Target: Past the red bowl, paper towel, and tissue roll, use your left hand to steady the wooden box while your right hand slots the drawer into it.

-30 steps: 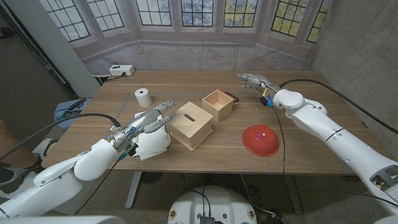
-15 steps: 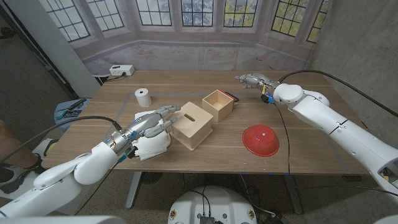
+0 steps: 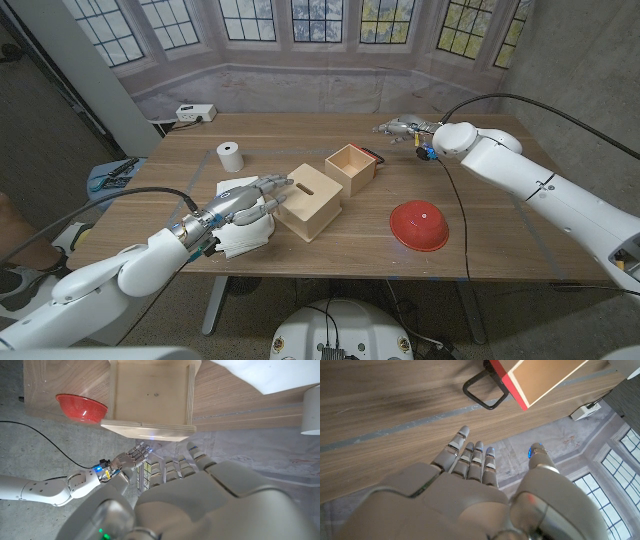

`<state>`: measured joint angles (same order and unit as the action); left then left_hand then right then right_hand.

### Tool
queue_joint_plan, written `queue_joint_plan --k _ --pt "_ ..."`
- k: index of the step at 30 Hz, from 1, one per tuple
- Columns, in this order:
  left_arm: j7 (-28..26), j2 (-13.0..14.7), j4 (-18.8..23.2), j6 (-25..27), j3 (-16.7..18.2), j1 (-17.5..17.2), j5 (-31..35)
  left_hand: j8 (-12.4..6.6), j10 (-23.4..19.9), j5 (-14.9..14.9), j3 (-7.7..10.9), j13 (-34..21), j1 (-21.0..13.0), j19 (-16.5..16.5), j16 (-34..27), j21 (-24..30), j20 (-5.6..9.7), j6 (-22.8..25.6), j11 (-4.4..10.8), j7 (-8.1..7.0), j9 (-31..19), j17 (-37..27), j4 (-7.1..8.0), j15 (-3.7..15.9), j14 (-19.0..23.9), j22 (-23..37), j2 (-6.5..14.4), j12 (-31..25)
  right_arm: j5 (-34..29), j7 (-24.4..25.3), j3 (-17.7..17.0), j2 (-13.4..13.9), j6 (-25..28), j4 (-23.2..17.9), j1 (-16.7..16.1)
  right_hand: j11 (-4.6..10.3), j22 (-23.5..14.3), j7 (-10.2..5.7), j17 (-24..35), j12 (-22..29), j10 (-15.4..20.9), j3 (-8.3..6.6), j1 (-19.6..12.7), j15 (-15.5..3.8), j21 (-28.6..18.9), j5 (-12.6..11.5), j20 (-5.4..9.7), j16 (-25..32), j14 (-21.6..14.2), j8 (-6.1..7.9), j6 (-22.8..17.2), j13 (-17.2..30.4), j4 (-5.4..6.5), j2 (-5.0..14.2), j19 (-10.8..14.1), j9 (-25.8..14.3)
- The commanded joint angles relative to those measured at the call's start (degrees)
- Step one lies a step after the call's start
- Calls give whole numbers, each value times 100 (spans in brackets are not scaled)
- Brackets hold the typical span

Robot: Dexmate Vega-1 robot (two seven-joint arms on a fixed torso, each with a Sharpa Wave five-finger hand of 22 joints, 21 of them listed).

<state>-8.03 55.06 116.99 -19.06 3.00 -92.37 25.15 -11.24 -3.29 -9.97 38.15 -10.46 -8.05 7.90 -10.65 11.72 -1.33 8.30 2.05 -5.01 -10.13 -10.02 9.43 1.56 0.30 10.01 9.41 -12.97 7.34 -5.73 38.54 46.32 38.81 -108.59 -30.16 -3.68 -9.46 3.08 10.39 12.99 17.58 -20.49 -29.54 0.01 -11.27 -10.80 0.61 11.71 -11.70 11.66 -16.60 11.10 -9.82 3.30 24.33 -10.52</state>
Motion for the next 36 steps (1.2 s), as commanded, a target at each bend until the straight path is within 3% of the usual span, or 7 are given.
queue_joint_plan --k 1,21,36 --pt "158 13 48 49 54 -69 188 20 -33 5 3 -13 78 4 -1 -4 23 28 12 8 -18 -11 47 40 -1 11 29 25 -389 -200 566 -46 1054 -338 571 -30 -10 52 14 40 107 -21 -141 21 -28 -49 -13 56 -111 37 -91 25 -26 -16 111 -21" --pt "249 -120 187 153 211 -324 321 41 -82 -3 21 -12 198 -4 9 -18 29 51 16 7 -19 -8 56 44 18 10 37 49 -742 -517 1142 -437 2126 -415 1169 -86 -12 165 19 79 385 -83 -548 124 -40 -58 -158 92 -413 76 -357 45 -35 -14 345 -25" --pt "306 -174 167 55 303 -343 354 55 -140 -10 71 -13 333 18 11 -21 42 74 14 -4 -21 -3 52 41 88 10 43 75 -1180 -816 1942 -824 2815 -231 1805 -148 -12 250 21 124 646 -139 -932 189 -7 -62 -255 130 -710 118 -636 60 -51 -34 410 -30"
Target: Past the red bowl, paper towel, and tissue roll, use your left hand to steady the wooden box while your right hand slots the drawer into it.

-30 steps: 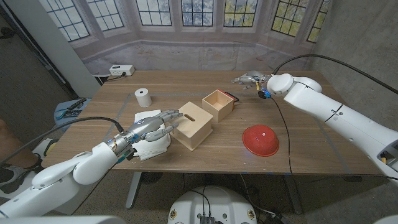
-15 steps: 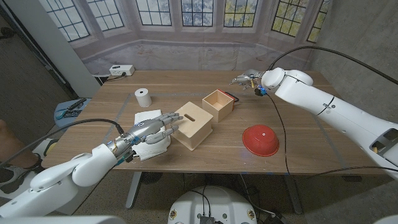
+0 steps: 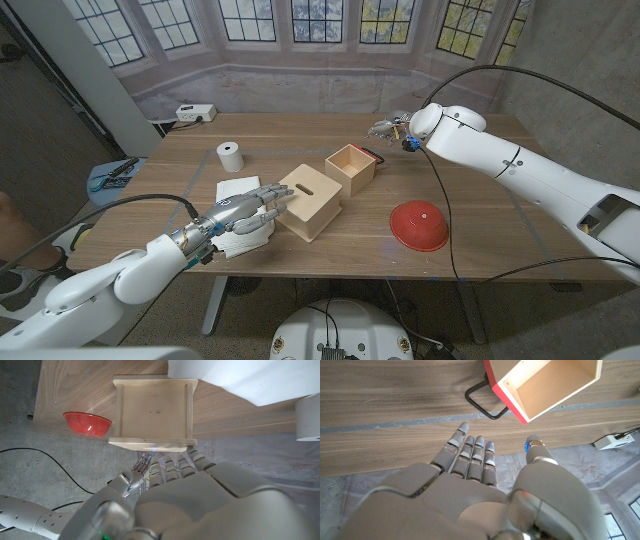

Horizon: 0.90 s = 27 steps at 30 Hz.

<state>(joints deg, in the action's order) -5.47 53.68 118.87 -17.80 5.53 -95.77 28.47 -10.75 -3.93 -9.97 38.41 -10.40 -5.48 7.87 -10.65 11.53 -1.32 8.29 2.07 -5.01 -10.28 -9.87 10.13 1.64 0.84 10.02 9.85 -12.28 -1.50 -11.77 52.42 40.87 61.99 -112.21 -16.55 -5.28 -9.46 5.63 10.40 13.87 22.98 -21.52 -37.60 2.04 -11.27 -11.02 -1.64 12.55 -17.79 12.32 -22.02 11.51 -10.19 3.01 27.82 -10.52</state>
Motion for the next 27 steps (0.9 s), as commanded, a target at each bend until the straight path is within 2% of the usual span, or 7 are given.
queue_joint_plan --k 1,6,18,27 --pt "57 -37 -29 -80 44 6 18 6 -90 -10 48 -19 80 21 11 -2 40 75 19 -5 -6 -17 -19 31 37 8 -2 3 -317 -228 602 -303 533 144 476 12 -12 -2 20 41 131 -38 -153 -15 -11 -40 -46 50 -130 64 -137 21 -13 -9 80 -30" --pt "115 -16 -67 -117 14 56 -17 10 -94 -10 62 -19 102 22 11 -4 41 73 22 -3 -6 -16 -22 34 52 8 -2 11 -494 -311 957 -429 802 219 700 -5 -13 21 22 57 206 -44 -246 -14 -17 -39 -65 57 -201 73 -212 28 -10 -20 129 -33" --pt "196 49 -146 -167 -16 126 -48 19 -103 -11 94 -20 153 10 19 -12 31 62 0 3 -6 -15 -24 25 60 8 -6 26 -706 -405 1425 -665 1122 360 966 -32 -16 41 28 101 370 -35 -386 -8 -24 -34 -104 73 -340 99 -385 45 6 -53 210 -37" --pt "295 125 -164 -157 -11 129 -71 20 -133 -11 104 -20 172 8 15 -14 31 58 7 2 -6 -16 -20 28 77 8 -4 21 -830 -397 1664 -807 1242 501 1081 -18 -19 -18 35 144 523 -21 -516 -30 -32 -35 -105 95 -494 134 -587 62 17 -77 299 -42"
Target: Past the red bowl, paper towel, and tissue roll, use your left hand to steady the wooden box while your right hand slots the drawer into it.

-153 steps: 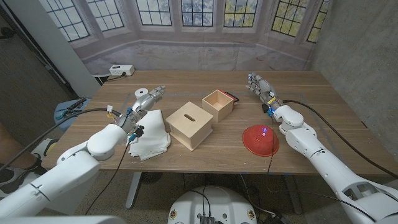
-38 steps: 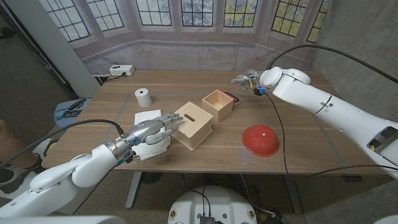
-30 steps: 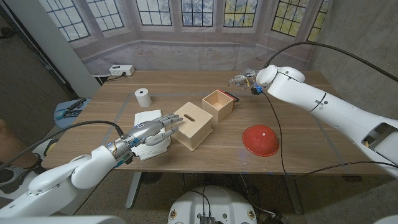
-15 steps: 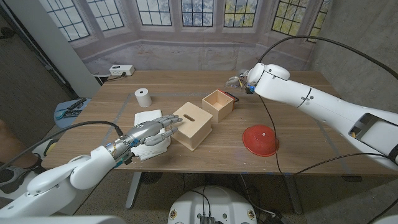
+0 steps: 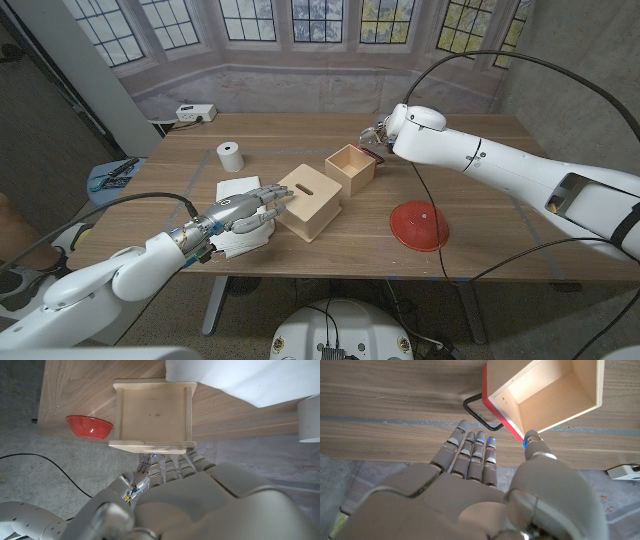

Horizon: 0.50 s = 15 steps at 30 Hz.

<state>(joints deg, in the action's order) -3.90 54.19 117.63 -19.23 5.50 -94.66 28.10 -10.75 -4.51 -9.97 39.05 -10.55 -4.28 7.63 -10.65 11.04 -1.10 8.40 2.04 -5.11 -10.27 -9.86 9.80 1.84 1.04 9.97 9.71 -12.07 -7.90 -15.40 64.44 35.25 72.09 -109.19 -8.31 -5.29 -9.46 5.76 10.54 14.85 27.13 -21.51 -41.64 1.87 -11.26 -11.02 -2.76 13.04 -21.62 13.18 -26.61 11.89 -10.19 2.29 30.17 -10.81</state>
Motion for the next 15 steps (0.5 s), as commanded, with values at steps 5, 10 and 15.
queue_joint_plan --k 5,10,15 --pt "178 99 -22 23 5 11 -11 24 -84 -11 42 -7 62 31 13 36 7 38 11 8 -8 -18 15 9 66 13 9 -2 -235 -84 635 -325 261 316 357 13 -19 -34 25 75 190 -20 -174 -32 -26 -34 13 57 -179 56 -202 39 21 -5 78 -15" --pt "185 101 -28 26 8 21 -16 24 -85 -11 45 -7 73 30 9 35 6 35 13 5 -8 -18 18 18 79 13 8 1 -277 -125 802 -395 263 411 441 11 -20 -39 28 105 266 -15 -224 -44 -27 -34 14 63 -229 60 -258 55 23 -8 106 -17" --pt "180 83 -33 37 -2 20 -38 23 -96 -12 49 -7 84 28 7 35 5 36 18 7 -8 -19 21 18 90 14 9 0 -381 -153 1083 -489 275 553 581 15 -20 -59 30 126 314 -10 -266 -81 -23 -34 18 65 -265 62 -304 69 26 -12 117 -19"
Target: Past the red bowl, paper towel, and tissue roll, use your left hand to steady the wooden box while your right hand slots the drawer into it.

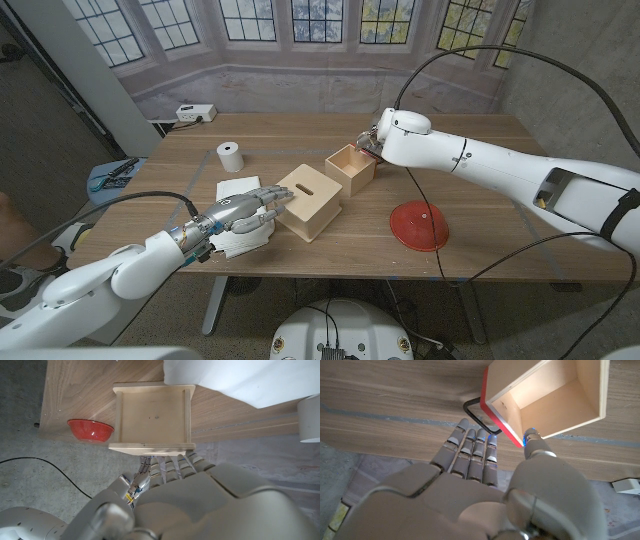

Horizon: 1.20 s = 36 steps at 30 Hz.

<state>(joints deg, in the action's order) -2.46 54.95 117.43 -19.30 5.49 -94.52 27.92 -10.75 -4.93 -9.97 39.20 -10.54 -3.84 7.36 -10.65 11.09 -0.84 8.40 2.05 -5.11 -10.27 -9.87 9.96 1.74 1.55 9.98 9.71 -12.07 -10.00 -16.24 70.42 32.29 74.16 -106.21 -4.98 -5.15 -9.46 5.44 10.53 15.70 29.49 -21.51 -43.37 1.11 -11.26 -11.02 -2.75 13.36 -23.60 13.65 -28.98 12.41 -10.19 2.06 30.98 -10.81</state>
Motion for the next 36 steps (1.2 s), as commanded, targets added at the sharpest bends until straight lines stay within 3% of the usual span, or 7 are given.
queue_joint_plan --k 1,4,12,20,36 --pt "24 -14 -16 44 -7 3 -45 23 -52 -12 34 -8 43 55 7 30 -21 36 18 4 -9 -18 6 24 39 13 10 2 -190 -69 534 -211 64 288 269 0 -20 -24 32 44 85 -10 -102 -11 -22 -34 19 33 -71 18 -83 19 26 11 39 -21" --pt "-65 -91 -37 19 -25 -2 -110 21 -61 -12 36 -8 50 56 3 30 -22 40 10 4 -9 -19 8 24 54 13 10 0 -301 -56 765 -279 101 395 366 4 -20 -40 34 59 119 -6 -142 -39 -25 -35 29 41 -120 22 -129 31 26 9 63 -22" --pt "-58 -78 11 84 -83 28 -73 5 -90 -12 44 -8 69 61 -1 32 -23 83 21 9 -10 -19 10 27 79 13 9 -5 -434 6 997 -378 28 644 437 39 -20 -81 38 110 230 -4 -252 -109 -31 -38 59 54 -218 30 -239 61 19 4 123 -27" --pt "-41 -74 77 182 -141 51 -51 0 -109 -13 55 -9 86 70 1 34 -25 103 25 7 -10 -17 9 27 94 13 9 -5 -558 146 1076 -378 -80 772 396 97 -22 -144 45 178 357 -12 -428 -189 -47 -45 114 72 -353 46 -406 105 9 10 230 -34" --pt "-25 -82 184 368 -218 66 -52 12 -165 -12 88 -13 127 76 12 34 -17 91 -20 1 -12 -15 -1 5 123 12 -4 -7 -776 419 1198 -487 -241 1055 257 275 -31 -320 113 610 1062 79 -871 -485 -68 -38 196 241 -984 122 -1111 310 44 35 543 -62"
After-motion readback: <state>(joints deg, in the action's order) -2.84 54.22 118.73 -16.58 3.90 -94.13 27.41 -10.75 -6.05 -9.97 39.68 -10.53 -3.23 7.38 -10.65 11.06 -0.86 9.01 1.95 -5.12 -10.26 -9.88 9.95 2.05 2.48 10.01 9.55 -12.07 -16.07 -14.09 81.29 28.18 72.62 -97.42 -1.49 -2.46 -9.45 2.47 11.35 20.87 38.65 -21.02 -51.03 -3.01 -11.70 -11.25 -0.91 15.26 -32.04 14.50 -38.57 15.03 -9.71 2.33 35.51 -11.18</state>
